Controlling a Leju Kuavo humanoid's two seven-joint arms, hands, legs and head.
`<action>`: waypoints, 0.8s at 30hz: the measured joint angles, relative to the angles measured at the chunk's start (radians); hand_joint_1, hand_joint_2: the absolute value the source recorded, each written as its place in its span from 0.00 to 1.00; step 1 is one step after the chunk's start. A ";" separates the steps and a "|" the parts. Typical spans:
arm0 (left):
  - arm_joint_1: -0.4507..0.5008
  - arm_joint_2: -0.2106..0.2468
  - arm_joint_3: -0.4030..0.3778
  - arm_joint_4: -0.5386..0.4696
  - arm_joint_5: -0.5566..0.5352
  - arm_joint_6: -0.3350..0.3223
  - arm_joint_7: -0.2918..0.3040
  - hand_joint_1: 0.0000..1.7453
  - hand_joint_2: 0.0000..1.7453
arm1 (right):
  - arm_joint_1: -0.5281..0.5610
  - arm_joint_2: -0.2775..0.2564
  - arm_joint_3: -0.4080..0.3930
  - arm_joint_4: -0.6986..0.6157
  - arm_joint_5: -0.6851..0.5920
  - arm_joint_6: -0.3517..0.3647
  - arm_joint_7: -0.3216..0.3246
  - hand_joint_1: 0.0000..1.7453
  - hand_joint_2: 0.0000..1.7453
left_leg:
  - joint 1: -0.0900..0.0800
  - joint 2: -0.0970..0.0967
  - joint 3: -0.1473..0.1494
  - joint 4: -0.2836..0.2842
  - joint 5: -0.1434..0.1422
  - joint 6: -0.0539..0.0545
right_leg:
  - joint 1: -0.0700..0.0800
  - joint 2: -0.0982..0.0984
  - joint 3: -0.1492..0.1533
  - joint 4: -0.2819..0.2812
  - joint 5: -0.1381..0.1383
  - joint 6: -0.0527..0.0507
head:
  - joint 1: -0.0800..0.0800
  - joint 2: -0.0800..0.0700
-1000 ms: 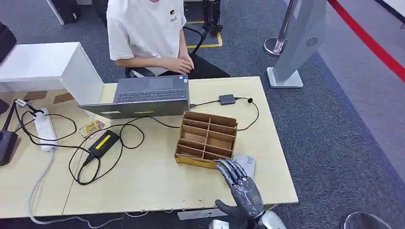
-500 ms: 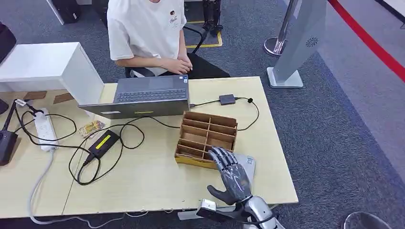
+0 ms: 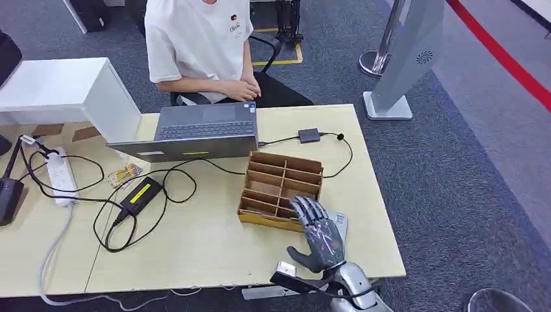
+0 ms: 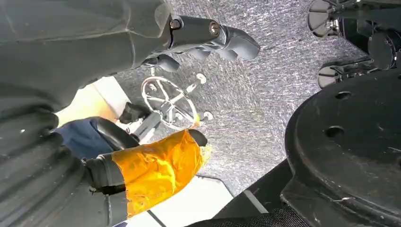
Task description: Pass the card to the sensor for recognition and then transmit it.
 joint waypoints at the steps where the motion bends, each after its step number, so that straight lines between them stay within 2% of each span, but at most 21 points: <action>1: 0.000 0.000 0.000 0.000 -0.001 0.000 0.000 0.00 1.00 | 0.000 0.000 -0.004 0.000 0.004 0.000 0.002 0.00 1.00 | 0.000 0.000 0.000 0.000 0.000 0.000 | 0.000 0.000 0.000 0.000 0.000 0.000 | 0.000 0.000; 14: 0.000 0.000 0.000 0.000 -0.008 0.002 0.000 0.00 1.00 | 0.001 -0.003 -0.058 0.003 0.010 -0.001 0.006 0.00 1.00 | 0.000 0.000 0.000 0.000 0.000 0.000 | 0.000 0.000 0.000 0.000 0.000 0.000 | 0.000 0.000; 24: -0.001 -0.002 0.000 0.000 -0.009 0.004 0.000 0.00 1.00 | 0.001 -0.003 -0.061 0.003 0.016 0.002 0.005 0.00 1.00 | 0.000 0.000 0.000 0.000 0.000 0.000 | 0.000 0.000 0.000 0.000 0.000 0.000 | 0.000 0.000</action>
